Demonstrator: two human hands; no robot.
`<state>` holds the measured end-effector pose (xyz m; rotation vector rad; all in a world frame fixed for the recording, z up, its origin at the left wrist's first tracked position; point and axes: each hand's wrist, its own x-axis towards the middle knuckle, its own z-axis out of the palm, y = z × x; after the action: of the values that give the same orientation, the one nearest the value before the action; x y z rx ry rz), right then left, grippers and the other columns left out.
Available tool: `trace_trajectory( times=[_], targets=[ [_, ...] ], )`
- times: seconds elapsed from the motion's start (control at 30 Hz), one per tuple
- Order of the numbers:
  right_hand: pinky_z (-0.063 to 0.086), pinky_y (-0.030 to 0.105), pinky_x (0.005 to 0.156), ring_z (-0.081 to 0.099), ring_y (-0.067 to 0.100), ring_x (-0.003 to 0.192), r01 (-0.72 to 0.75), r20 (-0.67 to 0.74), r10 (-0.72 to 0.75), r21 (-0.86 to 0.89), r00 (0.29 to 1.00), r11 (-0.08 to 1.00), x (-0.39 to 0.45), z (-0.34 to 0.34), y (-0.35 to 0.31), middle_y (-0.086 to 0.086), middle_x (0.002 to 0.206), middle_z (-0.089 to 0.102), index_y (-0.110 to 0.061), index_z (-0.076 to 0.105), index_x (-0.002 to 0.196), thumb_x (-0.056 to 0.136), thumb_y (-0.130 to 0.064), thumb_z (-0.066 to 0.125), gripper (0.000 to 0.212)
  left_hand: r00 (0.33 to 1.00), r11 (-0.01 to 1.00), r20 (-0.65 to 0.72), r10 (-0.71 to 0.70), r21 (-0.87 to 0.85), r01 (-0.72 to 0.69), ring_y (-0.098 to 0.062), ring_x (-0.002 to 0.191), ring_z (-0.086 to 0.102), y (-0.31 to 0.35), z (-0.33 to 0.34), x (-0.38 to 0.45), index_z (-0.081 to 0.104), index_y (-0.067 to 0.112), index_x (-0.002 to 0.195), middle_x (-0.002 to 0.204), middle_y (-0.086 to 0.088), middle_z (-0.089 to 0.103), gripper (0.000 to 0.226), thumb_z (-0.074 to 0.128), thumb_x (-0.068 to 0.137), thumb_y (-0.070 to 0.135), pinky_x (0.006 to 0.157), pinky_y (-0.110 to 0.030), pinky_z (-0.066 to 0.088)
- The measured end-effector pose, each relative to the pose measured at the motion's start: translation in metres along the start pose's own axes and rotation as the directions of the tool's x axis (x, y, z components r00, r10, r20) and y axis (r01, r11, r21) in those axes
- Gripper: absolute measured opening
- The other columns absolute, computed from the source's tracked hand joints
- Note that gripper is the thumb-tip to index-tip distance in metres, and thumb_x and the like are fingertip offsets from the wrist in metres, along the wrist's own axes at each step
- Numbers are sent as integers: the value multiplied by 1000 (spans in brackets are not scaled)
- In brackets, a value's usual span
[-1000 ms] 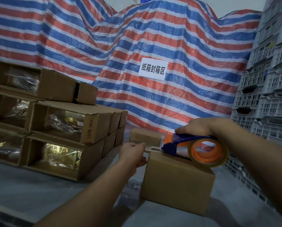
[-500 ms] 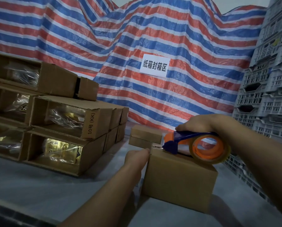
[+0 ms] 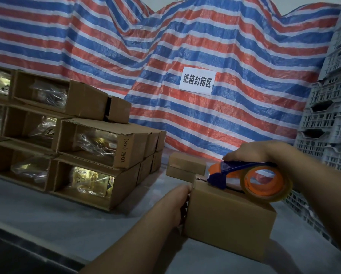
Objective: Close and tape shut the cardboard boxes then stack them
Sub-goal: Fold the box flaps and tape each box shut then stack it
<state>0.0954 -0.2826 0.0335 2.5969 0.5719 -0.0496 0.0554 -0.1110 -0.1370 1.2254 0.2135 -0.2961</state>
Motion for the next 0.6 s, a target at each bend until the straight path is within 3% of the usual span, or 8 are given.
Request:
trace_trajectory(
  times=[0.13, 0.2, 0.27, 0.4, 0.47, 0.53, 0.6],
  targets=[
    [45, 17, 68, 67, 8, 84, -38, 43, 33, 136, 999, 990, -10, -5, -7, -7, 94, 67, -38, 54, 106, 108, -41, 40, 14, 987, 990, -159, -4, 139, 26, -22, 81, 52, -2, -4, -1, 53, 3, 107, 90, -12, 52, 19, 43, 101, 18, 78, -34, 49],
    [48, 20, 78, 66, 9, 85, -45, 62, 36, 163, 997, 986, -11, -7, -9, -4, 99, 67, -33, 55, 120, 107, -42, 39, 22, 960, 973, -237, 150, 210, -100, -16, 65, 43, 4, -6, 2, 52, 6, 110, 78, -6, 44, 17, 43, 101, 18, 60, -27, 43],
    [49, 23, 88, 64, 9, 89, -44, 82, 32, 144, 996, 989, -13, -7, -9, -2, 106, 66, -30, 51, 131, 107, -40, 39, 29, 924, 938, -242, 296, 259, -232, -14, 67, 43, 18, -1, 3, 54, 8, 120, 81, -2, 45, 30, 43, 102, 30, 55, -26, 37],
    [48, 23, 87, 65, 11, 94, -46, 72, 37, 128, 997, 991, -18, -7, -12, 0, 110, 65, -29, 49, 135, 107, -37, 40, 30, 947, 900, -82, 310, 346, -265, -16, 80, 50, 40, 17, -3, 53, 13, 121, 102, -7, 57, 43, 50, 96, 48, 63, -26, 42],
    [50, 25, 89, 66, 12, 93, -72, 70, 61, 180, 996, 981, -17, -6, -11, 1, 109, 67, -28, 52, 132, 107, -40, 40, 30, 966, 897, -37, 255, 382, -222, -19, 98, 59, 38, 17, 0, 54, 13, 123, 115, -11, 63, 51, 59, 91, 52, 85, -33, 51],
    [51, 26, 87, 66, 11, 86, -130, 78, 112, 275, 991, 953, -13, -4, -9, 0, 100, 69, -28, 57, 123, 106, -45, 40, 29, 974, 898, -1, 227, 388, -209, -23, 105, 63, 33, 14, 5, 57, 14, 118, 112, -10, 67, 47, 65, 88, 49, 98, -40, 51],
    [49, 23, 81, 64, 10, 78, -175, 66, 162, 371, 985, 912, -6, 0, -7, -2, 91, 67, -26, 61, 112, 104, -47, 42, 29, 975, 902, 19, 220, 377, -210, -23, 101, 66, 32, 12, 9, 58, 15, 112, 106, -9, 69, 36, 62, 92, 45, 96, -40, 52]
  ],
)
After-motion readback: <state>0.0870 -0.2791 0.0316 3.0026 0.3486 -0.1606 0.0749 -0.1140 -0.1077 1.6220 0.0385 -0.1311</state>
